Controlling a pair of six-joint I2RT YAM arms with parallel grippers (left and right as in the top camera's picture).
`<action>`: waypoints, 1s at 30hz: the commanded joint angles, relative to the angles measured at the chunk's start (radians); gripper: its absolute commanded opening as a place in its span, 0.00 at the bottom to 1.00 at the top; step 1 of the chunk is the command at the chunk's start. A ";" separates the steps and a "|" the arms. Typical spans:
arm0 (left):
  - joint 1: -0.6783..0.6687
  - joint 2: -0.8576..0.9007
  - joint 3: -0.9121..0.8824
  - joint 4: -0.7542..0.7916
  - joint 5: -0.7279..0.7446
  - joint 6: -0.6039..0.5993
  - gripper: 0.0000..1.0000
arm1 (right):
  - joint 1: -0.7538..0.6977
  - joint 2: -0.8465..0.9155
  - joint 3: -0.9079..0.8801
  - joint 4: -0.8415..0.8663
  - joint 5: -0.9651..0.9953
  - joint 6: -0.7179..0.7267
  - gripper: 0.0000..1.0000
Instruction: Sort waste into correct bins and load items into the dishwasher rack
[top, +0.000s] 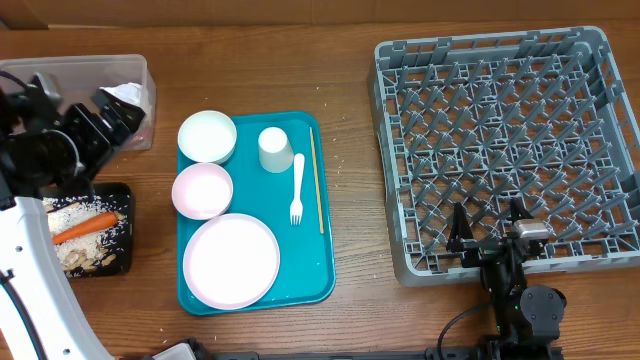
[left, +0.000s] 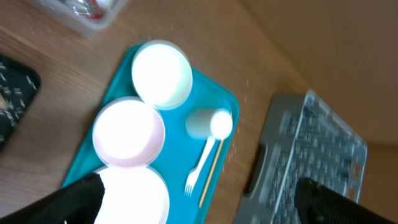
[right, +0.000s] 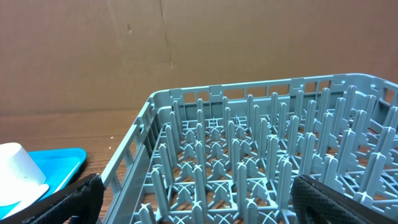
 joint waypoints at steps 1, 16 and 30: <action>-0.050 -0.007 -0.002 -0.075 0.047 0.127 1.00 | -0.001 -0.008 -0.010 0.003 0.006 -0.003 1.00; -0.220 -0.076 -0.096 -0.196 -0.068 0.163 1.00 | -0.001 -0.008 -0.010 0.003 0.006 -0.003 1.00; -0.252 -0.148 -0.392 0.052 -0.191 0.035 1.00 | -0.001 -0.008 -0.010 0.003 0.006 -0.003 1.00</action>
